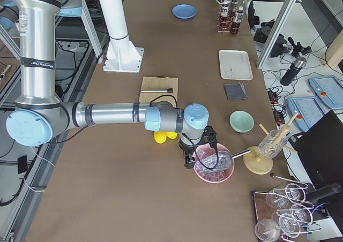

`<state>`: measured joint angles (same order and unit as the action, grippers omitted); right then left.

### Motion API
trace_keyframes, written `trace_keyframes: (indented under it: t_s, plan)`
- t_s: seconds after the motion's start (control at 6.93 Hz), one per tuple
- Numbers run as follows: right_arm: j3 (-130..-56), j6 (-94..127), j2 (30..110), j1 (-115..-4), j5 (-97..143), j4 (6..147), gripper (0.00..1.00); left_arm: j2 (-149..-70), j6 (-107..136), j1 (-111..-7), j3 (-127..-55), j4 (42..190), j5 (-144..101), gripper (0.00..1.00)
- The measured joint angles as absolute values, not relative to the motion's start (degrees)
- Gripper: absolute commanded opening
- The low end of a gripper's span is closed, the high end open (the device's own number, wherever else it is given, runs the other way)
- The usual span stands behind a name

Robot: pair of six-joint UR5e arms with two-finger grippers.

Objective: Pick orange to plate

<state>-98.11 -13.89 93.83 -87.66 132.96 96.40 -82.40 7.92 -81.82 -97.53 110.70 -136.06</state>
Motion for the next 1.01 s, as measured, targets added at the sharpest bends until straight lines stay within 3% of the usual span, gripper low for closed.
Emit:
trace_keyframes:
  t_s: [1.01]
  plan:
    - [-97.6,-13.0,94.2,-87.6,133.1,94.5,1.0,-81.6,7.8,-81.0,-96.9,110.7,-135.9,0.97]
